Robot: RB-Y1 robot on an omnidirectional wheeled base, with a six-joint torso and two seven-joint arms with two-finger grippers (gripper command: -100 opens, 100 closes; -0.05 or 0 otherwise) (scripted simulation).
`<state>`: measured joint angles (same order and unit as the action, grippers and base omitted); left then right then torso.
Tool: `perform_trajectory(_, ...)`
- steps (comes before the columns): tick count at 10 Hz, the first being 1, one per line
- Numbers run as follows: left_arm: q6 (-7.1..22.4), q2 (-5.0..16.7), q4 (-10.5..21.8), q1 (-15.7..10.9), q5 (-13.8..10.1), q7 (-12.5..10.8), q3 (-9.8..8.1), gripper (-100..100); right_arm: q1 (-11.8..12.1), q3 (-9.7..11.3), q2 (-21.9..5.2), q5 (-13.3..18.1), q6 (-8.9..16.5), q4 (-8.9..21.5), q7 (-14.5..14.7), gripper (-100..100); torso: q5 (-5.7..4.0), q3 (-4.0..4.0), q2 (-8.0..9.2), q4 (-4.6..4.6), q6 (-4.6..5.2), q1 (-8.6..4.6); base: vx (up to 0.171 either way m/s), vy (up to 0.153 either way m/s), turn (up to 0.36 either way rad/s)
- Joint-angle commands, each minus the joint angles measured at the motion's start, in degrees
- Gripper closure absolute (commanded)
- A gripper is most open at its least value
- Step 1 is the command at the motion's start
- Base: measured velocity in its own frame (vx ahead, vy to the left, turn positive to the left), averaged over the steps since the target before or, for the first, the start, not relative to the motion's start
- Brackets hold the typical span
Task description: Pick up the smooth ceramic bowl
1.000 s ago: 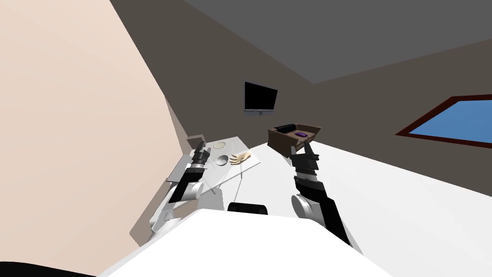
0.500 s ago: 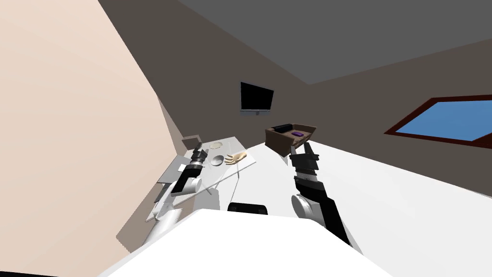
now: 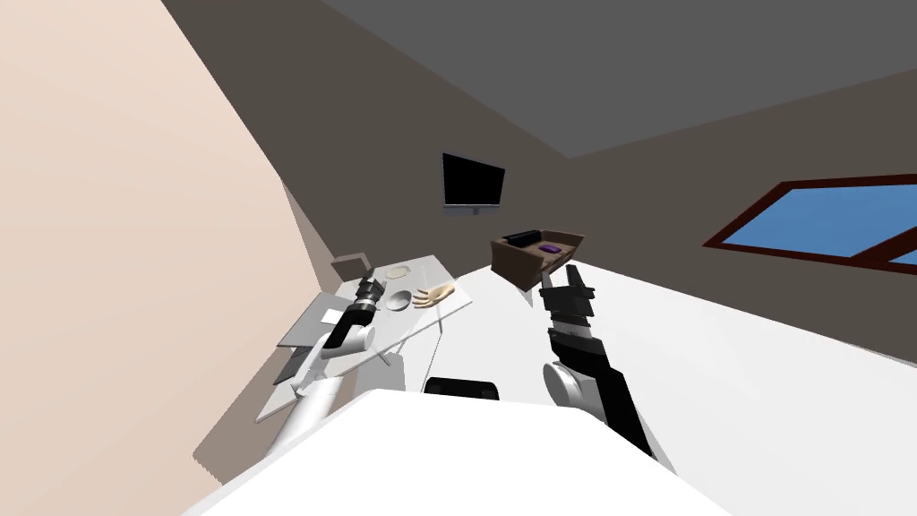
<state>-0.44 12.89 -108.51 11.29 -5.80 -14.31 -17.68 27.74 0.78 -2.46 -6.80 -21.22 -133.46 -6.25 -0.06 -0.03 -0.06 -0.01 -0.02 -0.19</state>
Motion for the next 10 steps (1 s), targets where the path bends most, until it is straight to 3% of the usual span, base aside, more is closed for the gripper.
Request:
perform_trajectory(1, 2.59, 0.21, 1.74, -0.92, -0.43, -0.92, -0.96, -100, 0.00, 0.00, 0.00, 0.00, 0.00, 0.00, 0.00, 0, 0.00, 0.00, 0.00, 0.00, 0.00, 0.00, 0.012, -0.043, -0.039)
perform_trajectory(3, 6.08, 0.73, 5.33, -2.97, -1.23, -2.19, -2.37, -100, 0.00, 0.00, 0.00, 0.00, 0.00, 0.00, 0.00, 0, 0.01, -0.01, -0.02, 0.00, 0.02, 0.03, 0.026, -0.057, -0.068)
perform_trajectory(8, 14.29, 1.93, 11.46, -5.79, -2.70, -3.50, -3.96, -100, 0.00, 0.00, 0.00, 0.00, 0.00, 0.00, 0.00, 0, 0.04, 0.00, 0.00, 0.00, -0.01, 0.15, 0.021, -0.025, -0.043)
perform_trajectory(9, 14.48, 1.93, 12.09, -5.79, -2.70, -3.50, -3.96, -100, 0.00, 0.00, 0.00, 0.00, 0.00, 0.00, 0.00, 0, 0.04, 0.00, -0.01, 0.00, 0.00, 0.18, 0.020, -0.008, -0.029)
perform_trajectory(10, 17.13, 2.44, 13.91, -6.65, -3.24, -3.79, -4.35, -100, 0.00, 0.00, 0.00, 0.00, 0.00, 0.00, 0.00, 0, 0.05, 0.00, -0.01, 0.00, 0.00, 0.18, 0.028, -0.012, -0.049)
